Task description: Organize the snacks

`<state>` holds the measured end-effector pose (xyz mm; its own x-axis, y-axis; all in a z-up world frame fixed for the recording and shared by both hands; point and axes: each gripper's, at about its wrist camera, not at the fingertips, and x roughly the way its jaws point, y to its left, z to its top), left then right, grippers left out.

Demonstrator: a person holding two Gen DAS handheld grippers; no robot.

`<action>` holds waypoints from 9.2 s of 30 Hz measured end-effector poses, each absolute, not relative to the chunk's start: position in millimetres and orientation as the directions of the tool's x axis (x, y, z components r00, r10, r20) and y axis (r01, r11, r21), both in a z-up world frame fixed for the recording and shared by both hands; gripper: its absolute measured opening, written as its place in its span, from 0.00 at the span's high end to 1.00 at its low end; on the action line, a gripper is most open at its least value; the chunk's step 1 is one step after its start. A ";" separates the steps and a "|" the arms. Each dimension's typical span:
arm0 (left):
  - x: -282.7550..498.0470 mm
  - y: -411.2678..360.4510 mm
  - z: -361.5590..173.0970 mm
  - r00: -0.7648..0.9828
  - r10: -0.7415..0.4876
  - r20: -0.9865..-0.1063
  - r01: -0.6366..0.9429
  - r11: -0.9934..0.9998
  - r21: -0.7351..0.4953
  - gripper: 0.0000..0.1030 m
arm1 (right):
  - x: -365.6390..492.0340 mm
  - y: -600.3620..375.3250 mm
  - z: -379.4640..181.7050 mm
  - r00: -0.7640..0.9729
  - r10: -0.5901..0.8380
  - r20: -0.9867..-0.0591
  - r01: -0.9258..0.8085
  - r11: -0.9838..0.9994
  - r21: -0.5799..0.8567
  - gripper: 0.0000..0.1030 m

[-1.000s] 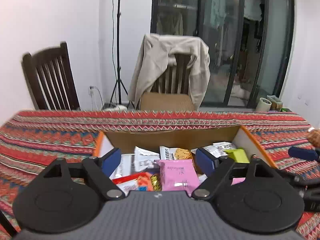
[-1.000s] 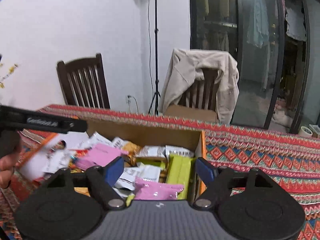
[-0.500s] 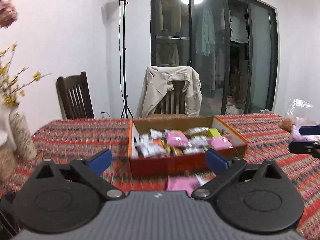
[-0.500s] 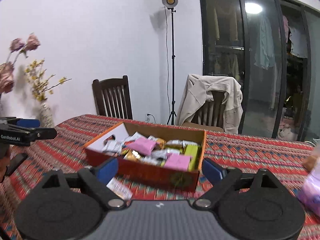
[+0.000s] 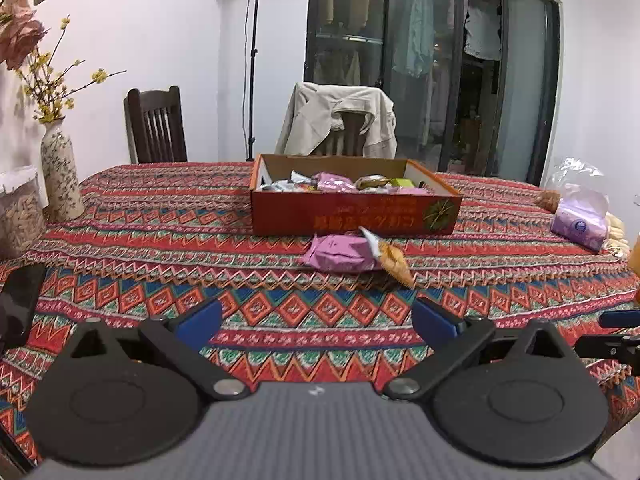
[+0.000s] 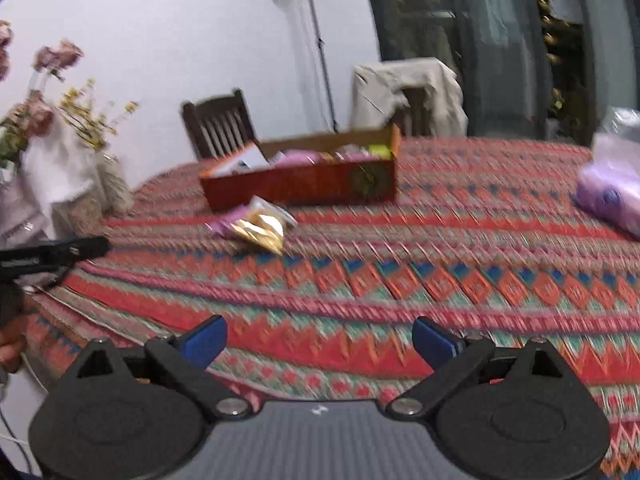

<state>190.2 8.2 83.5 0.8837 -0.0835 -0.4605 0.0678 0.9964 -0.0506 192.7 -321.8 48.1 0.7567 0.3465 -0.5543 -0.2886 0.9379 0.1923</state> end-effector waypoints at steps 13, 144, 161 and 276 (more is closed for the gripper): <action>212.1 30.9 69.8 0.870 -0.046 -0.492 0.008 0.997 -0.080 0.00 | 256.4 -310.4 50.2 0.739 0.420 -0.526 -0.319 0.907 0.277 0.04; 432.2 19.6 243.7 0.892 -0.121 -0.435 0.136 0.991 0.004 0.15 | 472.8 -271.7 198.8 0.836 0.253 -0.487 -0.312 0.949 -0.043 0.26; 194.8 4.4 230.5 0.942 -0.109 -0.318 0.124 0.992 0.026 0.01 | 262.6 -317.7 221.6 0.915 0.248 -0.317 -0.272 0.962 -0.032 0.01; 2.0 -16.9 20.1 0.958 -0.014 -0.286 0.017 1.000 0.006 0.00 | 27.3 -261.3 -3.0 0.917 0.277 -0.286 -0.275 0.960 0.048 0.00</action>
<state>2.0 -16.9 20.1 0.9581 -0.0142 -0.2862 0.0166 0.9998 0.0059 27.3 -261.3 -3.0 0.9174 0.2768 -0.2860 -0.2747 0.9603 0.0483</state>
